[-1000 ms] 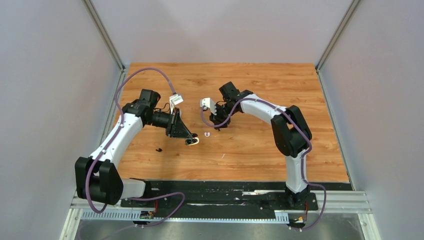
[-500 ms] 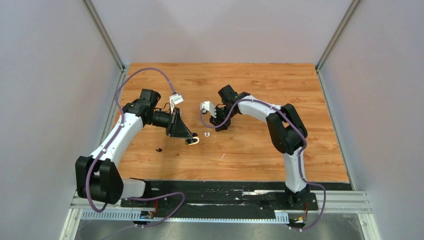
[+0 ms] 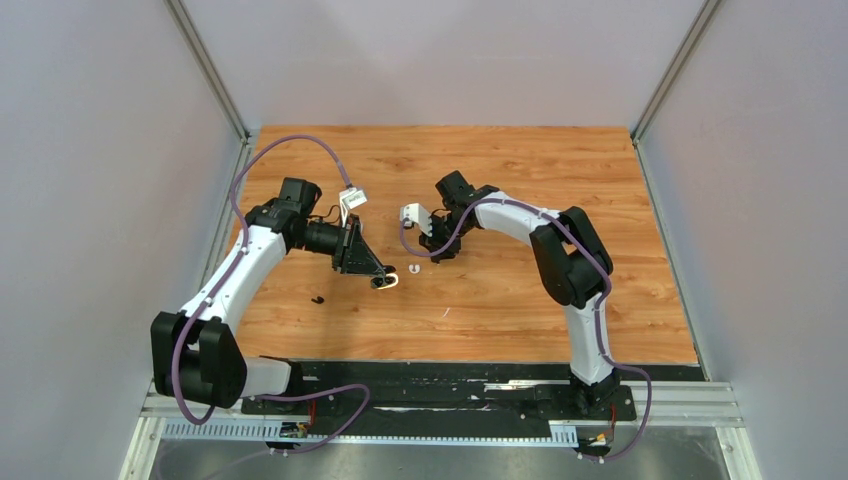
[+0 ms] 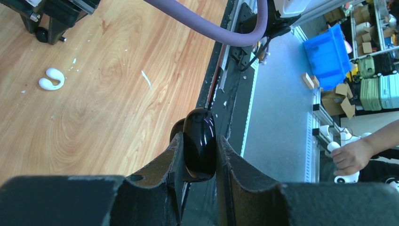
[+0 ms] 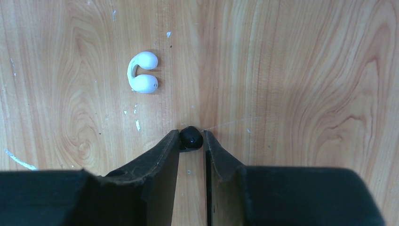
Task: Insert the wireless bluetooth earbuds into the charging case
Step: Pick up the earbud from the center of the board.
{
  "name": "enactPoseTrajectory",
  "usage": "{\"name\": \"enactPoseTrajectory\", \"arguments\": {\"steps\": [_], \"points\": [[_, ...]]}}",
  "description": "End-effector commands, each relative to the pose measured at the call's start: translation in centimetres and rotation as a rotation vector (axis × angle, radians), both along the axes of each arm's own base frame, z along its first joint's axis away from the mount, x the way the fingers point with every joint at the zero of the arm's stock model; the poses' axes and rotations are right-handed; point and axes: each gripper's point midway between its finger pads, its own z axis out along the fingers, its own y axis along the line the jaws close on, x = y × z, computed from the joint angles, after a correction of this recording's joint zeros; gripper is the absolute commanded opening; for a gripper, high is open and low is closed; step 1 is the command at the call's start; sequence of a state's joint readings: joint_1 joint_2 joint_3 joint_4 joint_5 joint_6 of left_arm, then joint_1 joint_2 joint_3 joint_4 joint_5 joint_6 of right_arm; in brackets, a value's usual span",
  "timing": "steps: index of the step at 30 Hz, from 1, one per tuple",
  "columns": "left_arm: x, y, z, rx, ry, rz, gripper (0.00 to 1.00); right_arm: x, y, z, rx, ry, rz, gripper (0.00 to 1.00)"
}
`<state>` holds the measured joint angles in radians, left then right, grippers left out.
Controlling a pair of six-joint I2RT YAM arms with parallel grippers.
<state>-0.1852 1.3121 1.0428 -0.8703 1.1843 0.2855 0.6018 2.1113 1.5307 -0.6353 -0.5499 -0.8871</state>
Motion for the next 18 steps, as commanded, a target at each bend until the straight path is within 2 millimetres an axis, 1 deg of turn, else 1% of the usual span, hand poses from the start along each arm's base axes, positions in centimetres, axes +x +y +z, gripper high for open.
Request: {"name": "enactPoseTrajectory", "arguments": {"steps": [1,6,10,15,17,18], "points": [[0.71,-0.11,1.00,-0.019,-0.031,0.003,0.00,0.74,0.90,0.29,0.021,-0.032,0.013,0.24],[0.71,-0.11,0.93,-0.018,-0.027,0.005,0.00,0.94,0.88,0.29,0.016,-0.024,-0.011,0.30],[0.68,-0.11,0.88,-0.019,-0.022,0.004,0.00,1.09,0.90,0.44,0.014,-0.023,-0.024,0.27],[0.78,-0.16,0.82,-0.020,-0.015,0.005,0.00,1.34,0.83,0.22,0.000,-0.011,-0.050,0.26],[0.78,-0.17,0.80,-0.021,-0.012,0.004,0.00,1.43,0.72,-0.06,-0.012,-0.003,-0.065,0.24],[0.80,-0.17,0.77,-0.021,-0.013,0.004,0.00,1.38,0.67,-0.14,-0.015,-0.001,-0.064,0.21]]}}
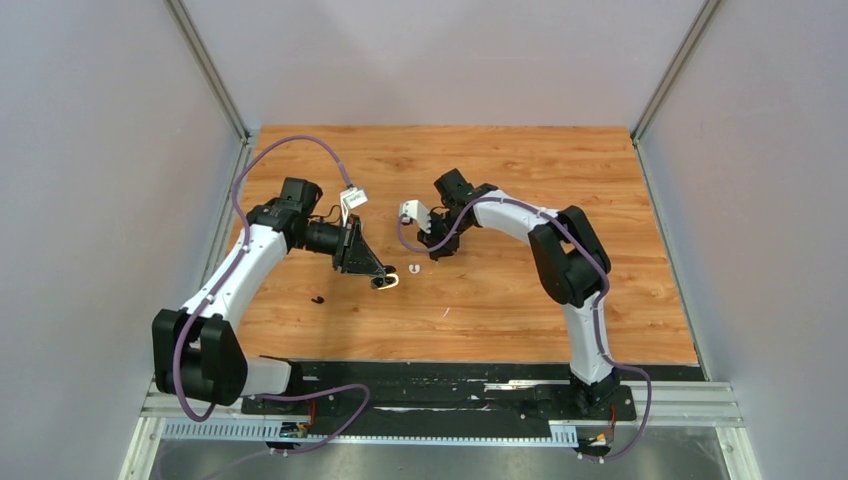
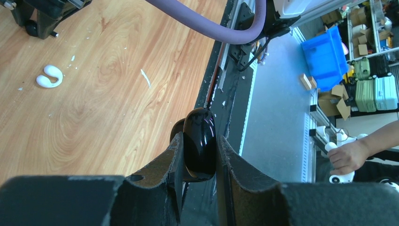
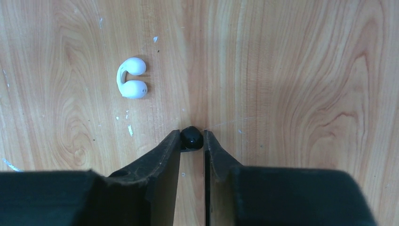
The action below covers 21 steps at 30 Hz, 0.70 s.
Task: Insert the wireless bluetooth earbuds into the charging case
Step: Pick up the earbud from the center of the board.
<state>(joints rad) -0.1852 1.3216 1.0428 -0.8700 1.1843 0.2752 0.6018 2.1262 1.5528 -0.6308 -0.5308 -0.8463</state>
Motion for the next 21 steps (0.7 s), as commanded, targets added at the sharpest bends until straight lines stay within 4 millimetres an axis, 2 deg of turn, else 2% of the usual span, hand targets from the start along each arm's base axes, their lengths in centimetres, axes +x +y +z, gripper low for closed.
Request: {"name": "enactPoseTrajectory", "arguments": {"steps": [1,5,7,9,11,14,18,21], "points": [[0.8,-0.1,0.9,-0.022,-0.031,0.001,0.00,0.7,0.4,-0.2,-0.010,-0.004,-0.025,0.18],[0.8,-0.1,0.8,-0.022,-0.026,0.001,0.00,0.5,0.4,0.3,-0.002,-0.006,-0.025,0.01],[0.9,-0.1,0.6,-0.019,-0.030,0.004,0.00,0.6,0.5,1.5,0.018,-0.031,-0.031,0.00],[1.1,-0.1,0.4,-0.013,-0.031,0.010,0.00,0.9,0.6,3.5,0.056,-0.092,-0.035,0.00],[1.6,-0.1,0.1,-0.003,-0.031,0.023,0.00,1.1,0.6,6.2,0.112,-0.172,-0.037,0.00],[2.8,0.0,-0.6,0.035,-0.020,0.075,0.00,1.1,0.6,11.8,0.233,-0.333,-0.032,0.00],[5.2,-0.3,-0.7,0.050,-0.053,0.152,0.00,-0.2,0.1,19.5,0.401,-0.553,-0.023,0.00],[6.3,-1.0,-0.2,0.032,-0.054,0.172,0.00,-1.5,-0.1,24.1,0.511,-0.693,-0.010,0.00]]}}
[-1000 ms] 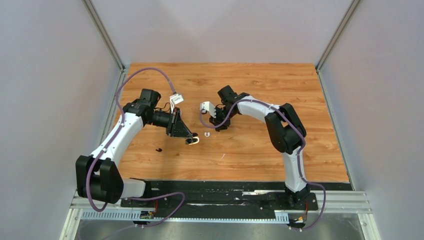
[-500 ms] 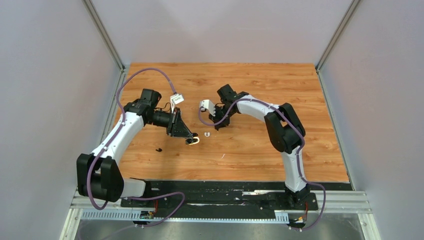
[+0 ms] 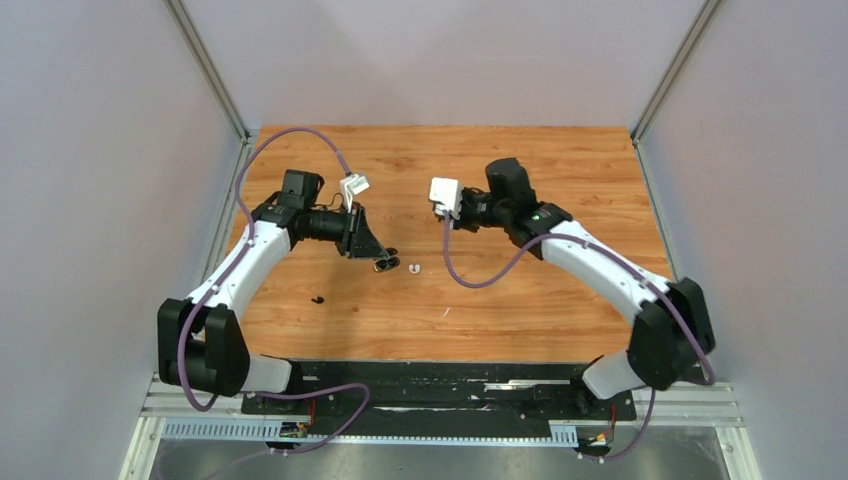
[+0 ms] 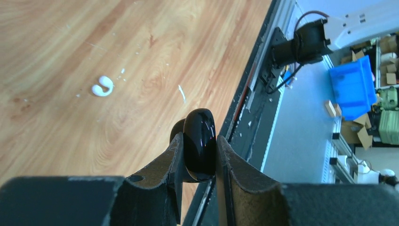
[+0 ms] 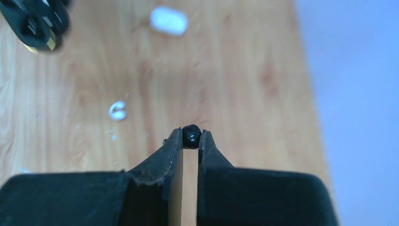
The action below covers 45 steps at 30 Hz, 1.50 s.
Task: Insert the wireless bluetooth earbuds into the charging case
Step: Pick up the earbud from the center of the board, then place the earbud in the charging case.
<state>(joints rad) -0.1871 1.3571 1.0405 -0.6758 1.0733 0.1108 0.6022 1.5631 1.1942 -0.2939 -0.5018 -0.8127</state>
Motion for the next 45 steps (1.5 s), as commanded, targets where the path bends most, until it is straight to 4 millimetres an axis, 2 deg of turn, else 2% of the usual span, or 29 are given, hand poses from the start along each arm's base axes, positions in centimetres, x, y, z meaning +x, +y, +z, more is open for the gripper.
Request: {"name": "enactPoseTrajectory", "arguments": {"steps": [1,6,10,14,24,31,45], "points": [[2.8,-1.4,1.4,-0.043,-0.040,0.056,0.00,-0.6,1.3,9.9,0.239,-0.329,0.043,0.00],[3.8,-3.2,3.0,-0.089,-0.065,0.059,0.00,-4.3,2.0,14.2,0.346,-0.680,0.110,0.00],[4.8,-4.1,4.8,-0.133,-0.074,0.112,0.00,-6.7,2.5,14.4,0.355,-0.868,0.131,0.00],[5.0,-4.3,6.0,-0.168,-0.105,0.142,0.00,-7.8,2.9,14.4,0.352,-0.922,0.133,0.00],[3.3,-4.3,6.1,-0.216,-0.081,0.140,0.00,-8.3,3.8,13.1,0.311,-0.949,0.167,0.00],[2.9,-4.9,8.0,-0.301,-0.069,0.110,0.00,-8.4,3.9,12.8,0.291,-1.002,0.190,0.00],[2.2,-5.4,8.7,-0.348,0.014,0.027,0.00,-8.1,3.6,12.2,0.242,-1.046,0.215,0.00]]}}
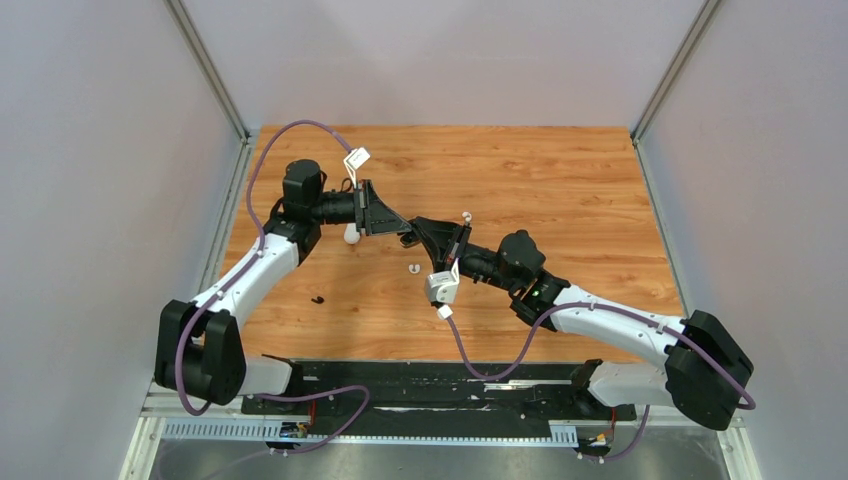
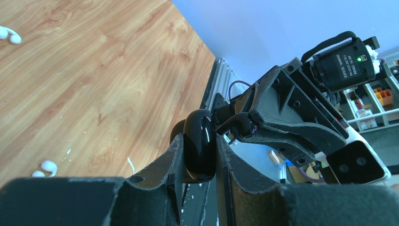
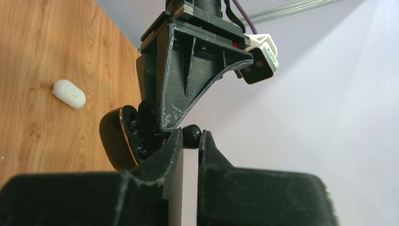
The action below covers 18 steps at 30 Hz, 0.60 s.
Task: Insert the wireless bluetooth earbuds into the charging case
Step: Place the earbud in the charging case.
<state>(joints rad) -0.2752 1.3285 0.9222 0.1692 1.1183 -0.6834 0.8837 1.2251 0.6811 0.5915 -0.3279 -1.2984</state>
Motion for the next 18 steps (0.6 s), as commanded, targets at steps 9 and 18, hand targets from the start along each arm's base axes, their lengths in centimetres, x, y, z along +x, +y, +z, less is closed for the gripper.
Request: {"name": "enactPoseTrajectory", "arguments": {"steps": [9,18], "points": [[-0.4,-0.3,1.5,-0.028,-0.024,-0.047,0.00,0.2,-0.5,-0.1,-0.051,-0.049,-0.009,0.00],[-0.4,-0.1,1.6,-0.027,-0.018,-0.043,0.00,0.2,-0.8,-0.4,-0.073,-0.040,-0.019,0.00]]}}
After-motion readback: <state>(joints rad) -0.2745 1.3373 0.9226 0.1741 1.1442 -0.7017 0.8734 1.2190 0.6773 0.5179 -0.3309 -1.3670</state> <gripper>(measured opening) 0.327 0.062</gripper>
